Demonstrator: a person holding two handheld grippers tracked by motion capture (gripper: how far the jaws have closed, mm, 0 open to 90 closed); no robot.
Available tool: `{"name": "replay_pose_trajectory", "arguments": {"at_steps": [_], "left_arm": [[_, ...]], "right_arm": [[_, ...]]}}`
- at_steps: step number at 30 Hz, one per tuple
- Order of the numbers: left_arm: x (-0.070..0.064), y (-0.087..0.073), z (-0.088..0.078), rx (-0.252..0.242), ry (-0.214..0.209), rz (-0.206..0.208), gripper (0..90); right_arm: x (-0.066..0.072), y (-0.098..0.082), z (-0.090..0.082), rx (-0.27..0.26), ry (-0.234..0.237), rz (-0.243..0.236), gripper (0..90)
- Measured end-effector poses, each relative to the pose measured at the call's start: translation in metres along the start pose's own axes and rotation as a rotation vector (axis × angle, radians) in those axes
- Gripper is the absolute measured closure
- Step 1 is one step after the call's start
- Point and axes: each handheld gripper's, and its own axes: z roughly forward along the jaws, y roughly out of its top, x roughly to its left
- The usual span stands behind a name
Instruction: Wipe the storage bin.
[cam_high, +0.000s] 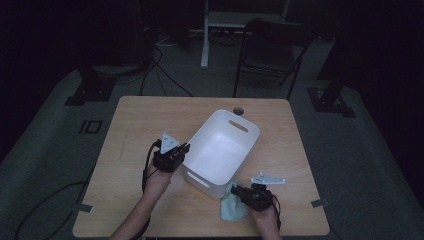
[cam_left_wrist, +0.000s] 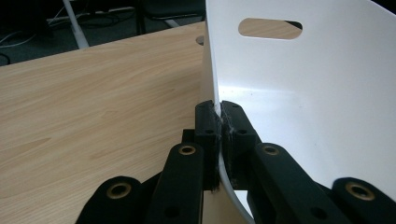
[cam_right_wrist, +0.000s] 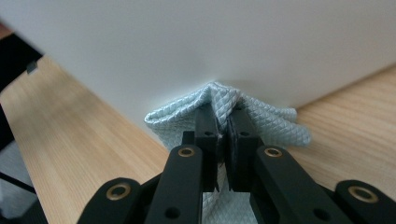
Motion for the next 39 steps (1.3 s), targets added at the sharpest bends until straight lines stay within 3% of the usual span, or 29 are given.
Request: {"name": "replay_pose_trajectory", "arguments": {"at_steps": [1, 3, 7, 10, 14, 19, 31, 39], "left_arm": [[0.0, 0.0, 0.0, 0.0, 0.003, 0.0, 85.7], [0.0, 0.0, 0.0, -0.003, 0.008, -0.01, 85.6], [0.001, 0.0, 0.0, -0.001, 0.011, -0.013, 85.7], [0.0, 0.001, 0.001, 0.002, 0.019, -0.004, 85.7], [0.0, 0.0, 0.001, 0.0, 0.009, 0.003, 85.9], [0.0, 0.001, 0.001, -0.001, -0.001, 0.014, 85.3], [-0.001, 0.001, 0.001, -0.004, -0.003, 0.014, 84.8], [0.0, 0.001, 0.001, -0.001, 0.002, 0.008, 84.7]], "right_arm": [[-0.003, 0.0, 0.001, 0.0, 0.007, 0.025, 84.8], [-0.002, 0.003, 0.001, 0.009, -0.007, 0.012, 84.9], [0.0, 0.01, -0.006, -0.031, 0.012, 0.007, 84.9], [0.004, 0.027, -0.025, -0.144, 0.043, -0.012, 84.9], [0.006, 0.04, -0.036, -0.211, 0.062, -0.04, 84.8], [0.003, 0.041, -0.033, -0.206, 0.039, -0.065, 84.9], [-0.022, 0.03, -0.014, -0.148, -0.009, -0.01, 84.9], [-0.049, 0.021, 0.009, -0.053, -0.073, 0.044, 84.9]]}}
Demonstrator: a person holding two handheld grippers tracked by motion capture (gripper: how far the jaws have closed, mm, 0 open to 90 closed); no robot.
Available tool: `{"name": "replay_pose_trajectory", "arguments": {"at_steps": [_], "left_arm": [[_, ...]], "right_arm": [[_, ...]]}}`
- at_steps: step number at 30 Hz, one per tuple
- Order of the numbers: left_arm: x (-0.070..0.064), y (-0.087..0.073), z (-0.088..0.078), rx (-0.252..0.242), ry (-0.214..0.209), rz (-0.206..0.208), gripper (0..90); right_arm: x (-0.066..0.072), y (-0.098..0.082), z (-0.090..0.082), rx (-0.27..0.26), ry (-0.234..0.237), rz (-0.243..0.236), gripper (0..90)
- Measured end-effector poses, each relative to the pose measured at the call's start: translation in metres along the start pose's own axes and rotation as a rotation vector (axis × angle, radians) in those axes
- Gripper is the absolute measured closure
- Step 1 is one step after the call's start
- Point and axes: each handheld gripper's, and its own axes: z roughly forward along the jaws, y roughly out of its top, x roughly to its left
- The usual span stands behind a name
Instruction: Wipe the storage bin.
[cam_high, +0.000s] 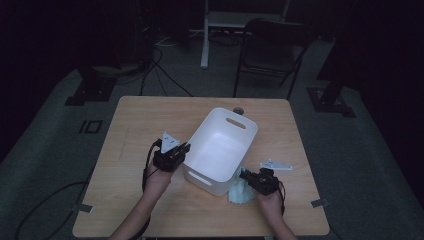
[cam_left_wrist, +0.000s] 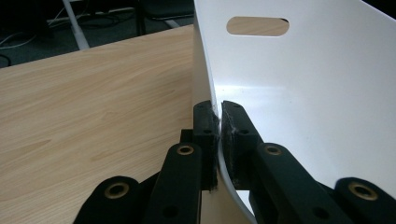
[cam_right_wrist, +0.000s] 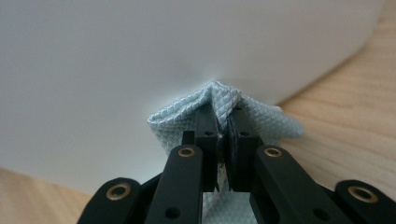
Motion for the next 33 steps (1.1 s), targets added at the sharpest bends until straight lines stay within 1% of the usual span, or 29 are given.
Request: {"name": "replay_pose_trajectory", "arguments": {"at_steps": [3, 4, 6, 7, 9, 10, 11, 13, 15, 16, 17, 19, 20, 23, 26, 28, 29, 30, 31, 32, 33], "left_arm": [[-0.001, 0.0, 0.0, 0.001, 0.009, 0.002, 84.7], [-0.001, 0.0, 0.0, 0.0, 0.011, 0.002, 84.8], [-0.001, 0.0, 0.001, 0.001, 0.01, 0.004, 84.8], [-0.001, 0.001, 0.001, 0.003, 0.012, 0.01, 84.8], [-0.001, 0.0, 0.001, 0.0, 0.011, 0.001, 84.8], [-0.001, 0.0, 0.001, 0.001, 0.011, 0.004, 84.9], [-0.001, 0.0, 0.001, 0.001, 0.012, 0.003, 84.9], [-0.001, 0.0, 0.001, 0.0, 0.011, 0.003, 84.9], [-0.001, 0.0, 0.001, 0.0, 0.009, 0.002, 84.9], [-0.001, 0.0, 0.001, 0.0, 0.008, 0.005, 84.9], [0.0, 0.0, 0.001, 0.0, 0.002, 0.002, 84.9], [0.001, 0.0, 0.001, 0.001, -0.007, 0.004, 84.8], [0.0, 0.0, 0.001, 0.0, -0.011, 0.014, 84.8], [-0.001, 0.001, 0.001, 0.002, -0.014, 0.03, 84.5], [-0.001, 0.001, 0.001, -0.002, -0.019, 0.028, 84.5], [-0.002, 0.001, 0.001, -0.001, -0.017, 0.033, 84.5], [-0.002, 0.0, 0.001, -0.002, -0.019, 0.03, 84.5], [-0.002, 0.001, 0.001, -0.002, -0.018, 0.032, 84.5], [-0.002, 0.001, 0.001, -0.002, -0.018, 0.03, 84.5], [-0.002, 0.001, 0.001, -0.003, -0.019, 0.029, 84.4], [-0.001, 0.0, 0.001, -0.004, -0.019, 0.029, 84.4]], "right_arm": [[-0.003, 0.001, 0.002, 0.019, 0.003, 0.021, 84.9], [-0.002, 0.002, 0.001, 0.02, -0.001, 0.017, 84.9], [0.0, 0.005, -0.003, 0.006, 0.01, 0.019, 84.9], [0.001, 0.007, -0.006, -0.008, 0.021, 0.019, 84.9], [0.005, 0.012, -0.013, -0.042, 0.04, 0.016, 84.9], [0.008, 0.016, -0.018, -0.063, 0.047, 0.012, 84.9], [0.01, 0.02, -0.022, -0.084, 0.053, -0.003, 84.9], [0.016, 0.027, -0.031, -0.13, 0.079, -0.007, 84.8], [0.02, 0.034, -0.038, -0.169, 0.097, -0.021, 84.8], [0.021, 0.037, -0.041, -0.186, 0.108, -0.022, 84.8], [0.021, 0.04, -0.042, -0.19, 0.11, -0.02, 84.8], [0.02, 0.043, -0.042, -0.198, 0.109, -0.018, 84.7], [0.02, 0.044, -0.042, -0.198, 0.109, -0.022, 84.8], [0.019, 0.043, -0.039, -0.197, 0.085, -0.053, 84.8], [0.014, 0.042, -0.035, -0.18, 0.063, -0.047, 84.9], [0.012, 0.042, -0.033, -0.176, 0.057, -0.042, 84.9], [0.009, 0.041, -0.031, -0.173, 0.051, -0.036, 84.9], [0.005, 0.039, -0.027, -0.162, 0.035, -0.03, 84.9], [0.004, 0.038, -0.026, -0.16, 0.033, -0.028, 84.9], [-0.001, 0.036, -0.021, -0.143, 0.018, -0.015, 84.9], [-0.001, 0.036, -0.021, -0.143, 0.018, -0.015, 84.9]]}}
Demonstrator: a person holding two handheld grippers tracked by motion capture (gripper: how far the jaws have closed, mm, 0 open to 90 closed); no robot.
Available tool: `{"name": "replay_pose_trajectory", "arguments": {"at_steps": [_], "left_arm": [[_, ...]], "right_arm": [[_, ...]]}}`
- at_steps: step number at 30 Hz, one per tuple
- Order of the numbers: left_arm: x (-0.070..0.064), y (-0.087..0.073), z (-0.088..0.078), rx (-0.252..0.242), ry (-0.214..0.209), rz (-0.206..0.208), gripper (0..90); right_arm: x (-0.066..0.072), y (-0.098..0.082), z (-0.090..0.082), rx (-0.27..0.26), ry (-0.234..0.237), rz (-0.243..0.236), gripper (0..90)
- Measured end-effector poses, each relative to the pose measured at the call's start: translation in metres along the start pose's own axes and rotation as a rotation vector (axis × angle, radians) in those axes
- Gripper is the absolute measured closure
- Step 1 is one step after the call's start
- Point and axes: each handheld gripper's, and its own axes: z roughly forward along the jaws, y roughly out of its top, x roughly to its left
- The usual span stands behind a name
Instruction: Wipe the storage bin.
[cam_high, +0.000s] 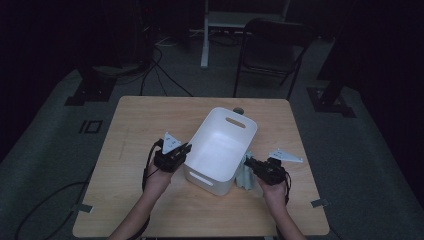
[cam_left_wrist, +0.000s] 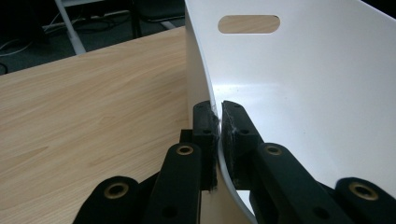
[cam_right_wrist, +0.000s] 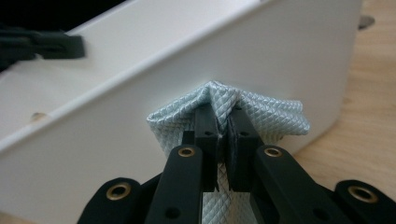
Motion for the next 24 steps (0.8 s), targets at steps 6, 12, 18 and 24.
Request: {"name": "replay_pose_trajectory", "arguments": {"at_steps": [6, 12, 18, 24], "left_arm": [[0.0, 0.0, 0.0, -0.001, 0.001, 0.001, 84.4], [0.0, 0.0, 0.0, -0.003, 0.003, 0.004, 84.4], [-0.001, 0.0, 0.0, 0.001, 0.01, 0.005, 84.2], [-0.002, 0.0, 0.001, -0.002, 0.013, 0.005, 84.0]], "right_arm": [[-0.013, -0.009, 0.011, 0.043, -0.034, 0.024, 84.9], [-0.027, -0.025, 0.027, 0.118, -0.07, 0.048, 85.0], [-0.025, -0.02, 0.023, 0.105, -0.064, 0.064, 85.0], [-0.012, -0.002, 0.006, 0.004, -0.032, 0.032, 85.0]]}}
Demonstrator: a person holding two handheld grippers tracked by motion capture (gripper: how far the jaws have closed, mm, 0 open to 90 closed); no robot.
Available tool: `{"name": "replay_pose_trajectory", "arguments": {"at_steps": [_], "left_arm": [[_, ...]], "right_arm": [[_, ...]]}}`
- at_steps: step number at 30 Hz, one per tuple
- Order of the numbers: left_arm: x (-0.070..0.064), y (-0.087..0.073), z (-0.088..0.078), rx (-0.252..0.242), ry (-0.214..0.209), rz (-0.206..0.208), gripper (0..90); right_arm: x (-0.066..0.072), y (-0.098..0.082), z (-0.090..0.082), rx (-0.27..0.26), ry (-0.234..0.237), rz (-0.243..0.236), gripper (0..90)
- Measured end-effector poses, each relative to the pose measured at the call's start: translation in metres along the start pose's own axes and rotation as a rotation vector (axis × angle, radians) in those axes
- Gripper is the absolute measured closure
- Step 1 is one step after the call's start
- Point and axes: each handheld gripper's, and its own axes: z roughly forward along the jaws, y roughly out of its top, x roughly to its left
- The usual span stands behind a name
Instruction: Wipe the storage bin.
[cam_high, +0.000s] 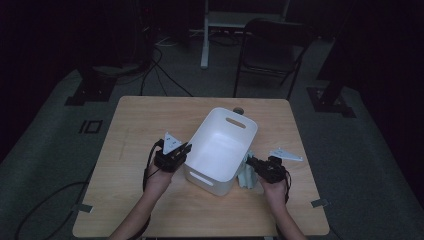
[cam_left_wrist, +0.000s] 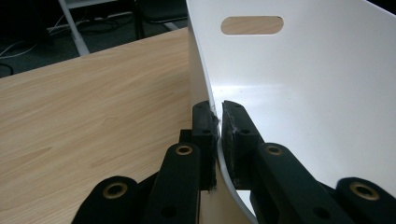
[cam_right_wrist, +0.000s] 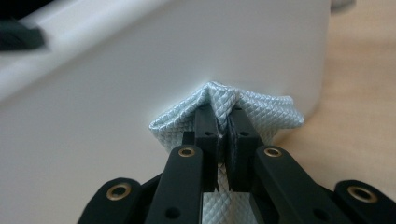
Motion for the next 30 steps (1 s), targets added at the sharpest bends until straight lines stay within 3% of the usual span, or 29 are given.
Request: {"name": "replay_pose_trajectory", "arguments": {"at_steps": [5, 9, 15, 23, 30], "left_arm": [[0.0, 0.0, 0.0, -0.001, -0.012, 0.01, 84.0], [-0.001, 0.0, 0.0, 0.0, -0.017, 0.02, 83.9], [-0.001, 0.0, 0.0, 0.001, -0.022, 0.017, 83.7], [-0.001, 0.0, 0.0, 0.001, -0.022, 0.016, 83.8], [0.0, 0.0, 0.0, 0.001, -0.023, 0.01, 83.8]], "right_arm": [[0.009, 0.021, -0.018, -0.096, 0.035, -0.02, 84.9], [0.006, 0.029, -0.017, -0.094, 0.02, -0.027, 84.9], [-0.005, 0.028, -0.006, -0.075, -0.005, 0.002, 85.0], [-0.023, 0.013, 0.013, -0.021, -0.05, 0.048, 85.1], [-0.04, -0.009, 0.033, 0.08, -0.086, 0.086, 85.1]]}}
